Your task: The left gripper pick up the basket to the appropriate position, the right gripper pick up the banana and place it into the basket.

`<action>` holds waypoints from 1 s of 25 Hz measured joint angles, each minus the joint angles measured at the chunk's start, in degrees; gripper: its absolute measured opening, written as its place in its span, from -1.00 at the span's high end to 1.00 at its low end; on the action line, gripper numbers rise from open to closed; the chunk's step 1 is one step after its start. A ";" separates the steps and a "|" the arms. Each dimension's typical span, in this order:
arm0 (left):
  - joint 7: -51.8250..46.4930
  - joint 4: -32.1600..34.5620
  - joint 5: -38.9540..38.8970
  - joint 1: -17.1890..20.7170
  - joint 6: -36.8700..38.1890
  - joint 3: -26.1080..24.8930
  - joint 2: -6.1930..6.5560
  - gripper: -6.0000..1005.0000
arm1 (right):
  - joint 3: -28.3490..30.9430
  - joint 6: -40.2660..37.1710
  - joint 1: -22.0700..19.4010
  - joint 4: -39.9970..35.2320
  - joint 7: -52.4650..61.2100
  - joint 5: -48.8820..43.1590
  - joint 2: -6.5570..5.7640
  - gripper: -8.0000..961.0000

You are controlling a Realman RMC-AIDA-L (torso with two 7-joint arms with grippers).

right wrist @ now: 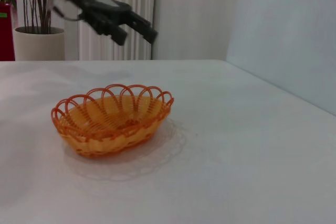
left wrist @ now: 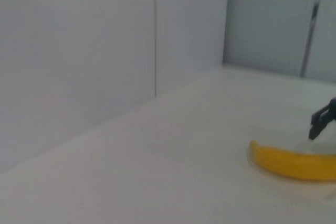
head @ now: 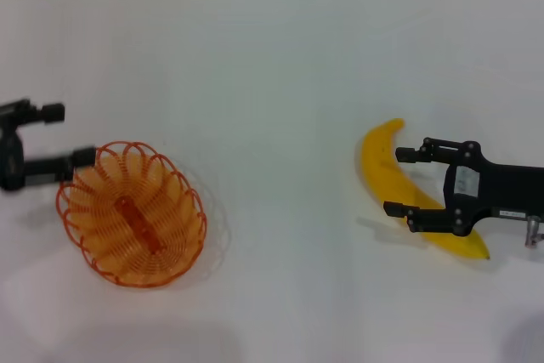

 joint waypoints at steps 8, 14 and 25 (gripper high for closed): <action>-11.89 8.09 29.24 -15.11 0.49 1.08 -0.79 -0.56 | -0.08 0.00 1.37 0.29 0.43 -0.18 0.03 -0.61; -9.58 7.78 32.13 -18.02 -1.31 7.96 -0.83 -0.53 | -0.73 0.00 2.26 0.59 0.83 -0.18 0.09 -0.60; -13.04 -2.20 34.74 -21.95 -11.26 17.66 -0.97 -0.48 | -0.70 0.00 2.28 0.62 0.88 -0.03 0.10 -0.59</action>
